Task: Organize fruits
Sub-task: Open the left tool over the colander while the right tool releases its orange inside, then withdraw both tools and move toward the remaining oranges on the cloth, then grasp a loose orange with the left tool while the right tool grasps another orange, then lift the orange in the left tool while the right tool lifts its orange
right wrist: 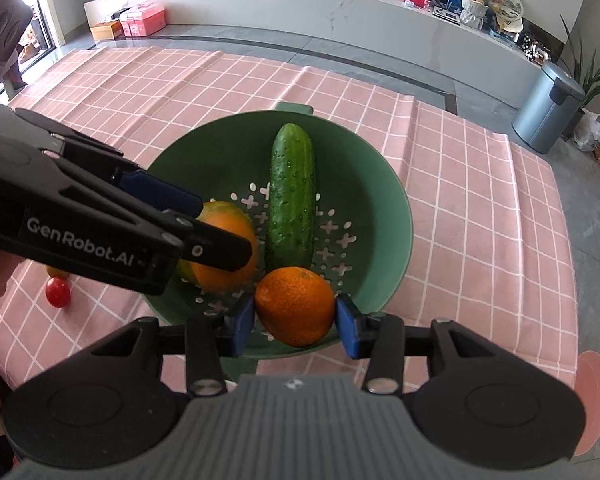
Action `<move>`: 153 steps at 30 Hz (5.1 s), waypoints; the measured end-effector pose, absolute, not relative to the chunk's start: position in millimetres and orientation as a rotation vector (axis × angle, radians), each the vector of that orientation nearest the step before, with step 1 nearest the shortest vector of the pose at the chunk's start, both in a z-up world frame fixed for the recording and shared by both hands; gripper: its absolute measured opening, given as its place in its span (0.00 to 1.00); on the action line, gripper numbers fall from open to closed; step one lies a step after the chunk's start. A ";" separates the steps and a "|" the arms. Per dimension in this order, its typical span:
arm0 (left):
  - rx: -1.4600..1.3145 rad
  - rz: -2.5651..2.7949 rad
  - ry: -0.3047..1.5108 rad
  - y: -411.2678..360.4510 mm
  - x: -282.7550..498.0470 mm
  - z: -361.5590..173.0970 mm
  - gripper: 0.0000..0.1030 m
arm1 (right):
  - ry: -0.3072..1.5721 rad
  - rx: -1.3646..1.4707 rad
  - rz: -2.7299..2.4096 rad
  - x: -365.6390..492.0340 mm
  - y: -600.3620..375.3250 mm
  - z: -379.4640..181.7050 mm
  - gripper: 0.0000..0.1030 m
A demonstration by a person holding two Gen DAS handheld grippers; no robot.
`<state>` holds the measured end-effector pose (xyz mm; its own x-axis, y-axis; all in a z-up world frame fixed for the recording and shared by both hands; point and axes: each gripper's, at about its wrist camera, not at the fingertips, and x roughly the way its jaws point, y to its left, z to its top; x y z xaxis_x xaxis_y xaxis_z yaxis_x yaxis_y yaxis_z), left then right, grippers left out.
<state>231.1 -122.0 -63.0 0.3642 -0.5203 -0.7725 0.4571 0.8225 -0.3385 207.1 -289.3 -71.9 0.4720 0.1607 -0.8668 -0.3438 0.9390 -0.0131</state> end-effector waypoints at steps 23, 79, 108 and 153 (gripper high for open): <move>0.092 -0.489 0.846 -43.3 153.5 -16.2 0.69 | 0.879 -0.010 0.181 123.6 -262.8 -32.8 0.59; -0.065 -0.143 0.787 69.3 201.4 -104.0 0.63 | 0.886 0.376 -0.027 178.2 -145.6 -129.8 0.48; -0.075 -0.095 0.821 74.1 224.3 -122.8 0.48 | 0.922 0.453 -0.025 195.4 -154.3 -145.4 0.39; -0.045 -0.244 1.009 52.4 144.9 -112.7 0.57 | 0.939 -0.050 0.218 133.8 -144.6 -135.6 0.39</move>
